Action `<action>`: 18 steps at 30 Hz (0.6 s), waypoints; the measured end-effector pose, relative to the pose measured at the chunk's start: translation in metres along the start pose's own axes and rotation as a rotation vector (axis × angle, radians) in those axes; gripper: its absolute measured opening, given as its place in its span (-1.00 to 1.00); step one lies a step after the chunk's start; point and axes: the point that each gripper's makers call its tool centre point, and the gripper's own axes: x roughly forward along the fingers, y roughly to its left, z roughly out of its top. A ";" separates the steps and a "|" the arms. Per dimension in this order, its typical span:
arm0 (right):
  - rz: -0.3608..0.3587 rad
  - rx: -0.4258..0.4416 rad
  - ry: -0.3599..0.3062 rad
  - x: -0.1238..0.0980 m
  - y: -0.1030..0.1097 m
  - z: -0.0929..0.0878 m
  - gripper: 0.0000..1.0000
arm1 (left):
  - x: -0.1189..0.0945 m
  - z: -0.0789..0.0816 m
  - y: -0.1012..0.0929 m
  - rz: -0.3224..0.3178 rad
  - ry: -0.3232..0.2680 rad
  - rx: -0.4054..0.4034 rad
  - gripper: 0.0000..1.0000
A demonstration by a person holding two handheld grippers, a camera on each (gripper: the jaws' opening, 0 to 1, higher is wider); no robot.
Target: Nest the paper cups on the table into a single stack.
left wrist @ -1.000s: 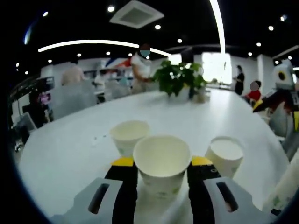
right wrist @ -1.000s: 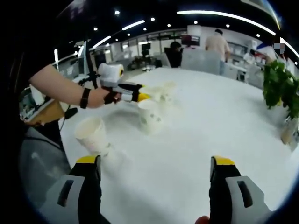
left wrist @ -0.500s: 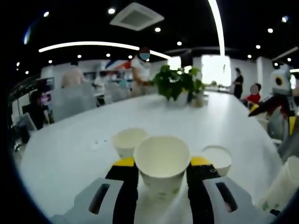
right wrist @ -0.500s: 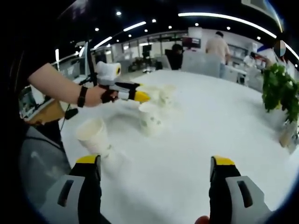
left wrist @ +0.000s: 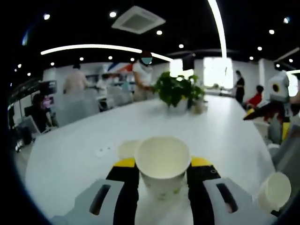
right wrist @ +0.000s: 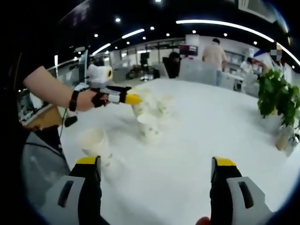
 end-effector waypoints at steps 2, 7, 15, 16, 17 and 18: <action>-0.004 -0.005 0.000 -0.001 0.000 0.000 0.91 | -0.004 0.005 -0.002 -0.001 -0.002 0.011 -0.24; -0.006 -0.005 -0.029 -0.006 0.003 0.007 0.93 | -0.017 0.022 -0.004 0.001 -0.022 0.000 -0.25; 0.001 -0.017 -0.057 -0.010 0.008 0.010 1.00 | -0.039 0.049 -0.010 0.013 -0.064 0.000 -0.25; 0.002 -0.017 -0.061 -0.011 0.009 0.011 1.00 | -0.041 0.051 -0.011 0.012 -0.064 0.005 -0.25; 0.004 -0.018 -0.066 -0.012 0.010 0.013 1.00 | -0.043 0.053 -0.012 0.010 -0.064 0.003 -0.25; 0.005 -0.019 -0.068 -0.012 0.010 0.013 1.00 | -0.045 0.054 -0.014 0.010 -0.064 0.003 -0.25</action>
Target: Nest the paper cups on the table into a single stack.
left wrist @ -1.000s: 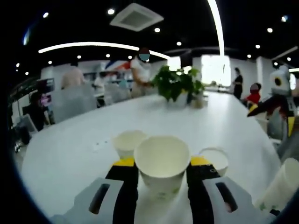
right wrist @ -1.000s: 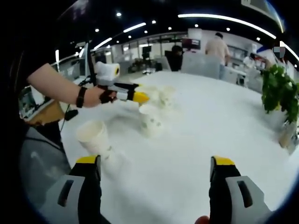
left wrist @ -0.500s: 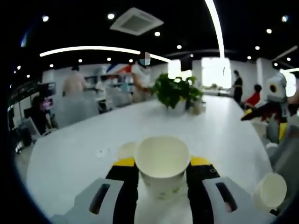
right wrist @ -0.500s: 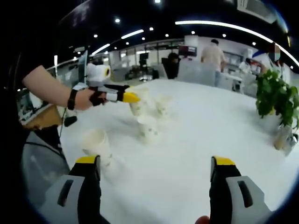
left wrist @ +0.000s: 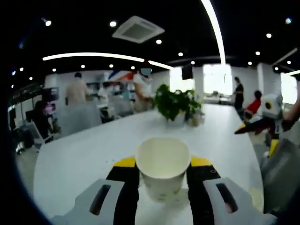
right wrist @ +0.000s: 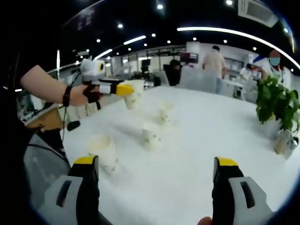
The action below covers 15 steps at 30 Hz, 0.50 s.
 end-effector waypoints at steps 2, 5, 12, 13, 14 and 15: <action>0.004 -0.003 -0.005 -0.001 0.001 0.001 1.00 | -0.007 0.006 -0.005 0.000 -0.003 0.001 -0.25; 0.007 -0.006 -0.013 -0.002 0.001 0.002 1.00 | -0.013 0.009 -0.013 -0.013 -0.007 -0.014 -0.25; 0.004 -0.006 -0.032 -0.006 0.002 0.004 1.00 | -0.023 0.012 -0.038 -0.049 -0.007 -0.022 -0.26; 0.005 -0.005 -0.033 -0.006 0.002 0.004 1.00 | -0.024 0.014 -0.042 -0.059 -0.008 -0.029 -0.26; 0.005 -0.005 -0.032 -0.007 0.002 0.004 1.00 | -0.024 0.015 -0.044 -0.066 -0.009 -0.029 -0.26; 0.004 -0.008 -0.032 -0.008 0.003 0.004 1.00 | -0.024 0.016 -0.046 -0.071 -0.005 -0.027 -0.26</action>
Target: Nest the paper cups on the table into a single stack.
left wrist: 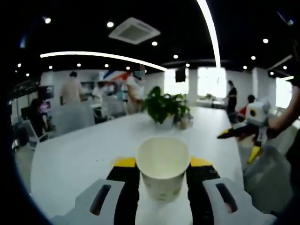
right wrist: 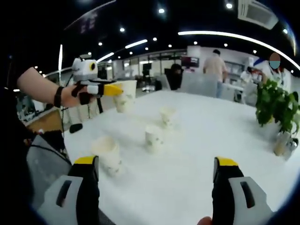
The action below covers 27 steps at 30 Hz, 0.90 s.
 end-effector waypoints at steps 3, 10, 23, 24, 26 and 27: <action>-0.002 -0.003 -0.006 -0.002 -0.001 0.000 1.00 | -0.001 0.005 -0.004 -0.009 -0.009 0.002 -0.26; -0.021 0.011 -0.026 -0.009 -0.006 0.004 1.00 | -0.003 0.013 -0.012 -0.035 -0.017 0.001 -0.26; -0.024 0.012 -0.037 -0.014 -0.005 0.006 1.00 | -0.014 0.029 -0.028 -0.027 -0.062 0.012 -0.27; -0.024 0.012 -0.037 -0.014 -0.005 0.006 1.00 | -0.015 0.030 -0.029 -0.029 -0.065 0.009 -0.27; -0.024 0.010 -0.035 -0.013 -0.005 0.006 1.00 | -0.016 0.030 -0.033 -0.033 -0.063 0.012 -0.28; -0.024 0.010 -0.035 -0.013 -0.005 0.006 1.00 | -0.016 0.030 -0.034 -0.034 -0.065 0.008 -0.28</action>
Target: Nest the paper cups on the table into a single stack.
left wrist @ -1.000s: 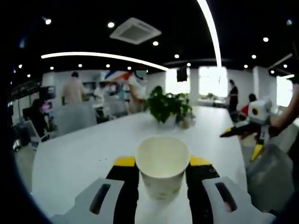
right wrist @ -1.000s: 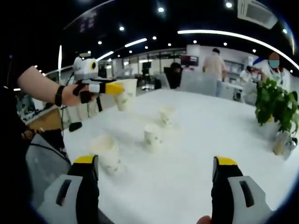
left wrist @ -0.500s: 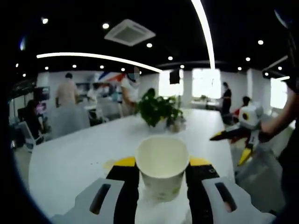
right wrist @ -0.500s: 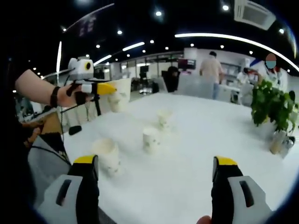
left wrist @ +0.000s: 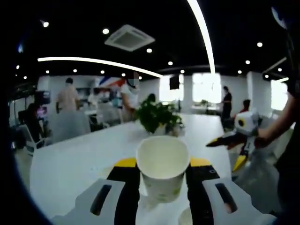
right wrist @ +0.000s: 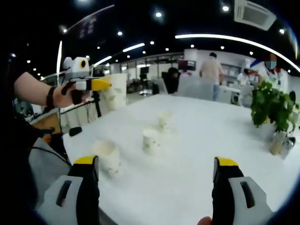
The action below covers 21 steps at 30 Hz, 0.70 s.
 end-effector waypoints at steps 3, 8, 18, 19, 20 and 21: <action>0.000 0.000 -0.002 0.001 0.000 0.002 1.00 | -0.001 0.001 -0.002 -0.002 -0.007 -0.010 -0.28; 0.005 0.000 0.000 0.003 0.001 0.003 1.00 | -0.003 -0.004 -0.009 -0.008 -0.003 -0.013 -0.28; 0.010 0.007 0.008 0.006 0.003 -0.001 1.00 | -0.007 -0.021 -0.021 -0.011 0.003 -0.042 -0.28; 0.011 0.005 0.010 0.006 0.003 -0.002 1.00 | -0.007 -0.022 -0.021 -0.012 0.004 -0.042 -0.28; 0.011 0.004 0.012 0.006 0.003 -0.002 1.00 | -0.008 -0.022 -0.022 -0.012 0.006 -0.042 -0.28; 0.011 0.006 0.012 0.006 0.003 -0.003 1.00 | -0.008 -0.023 -0.022 -0.011 0.005 -0.045 -0.28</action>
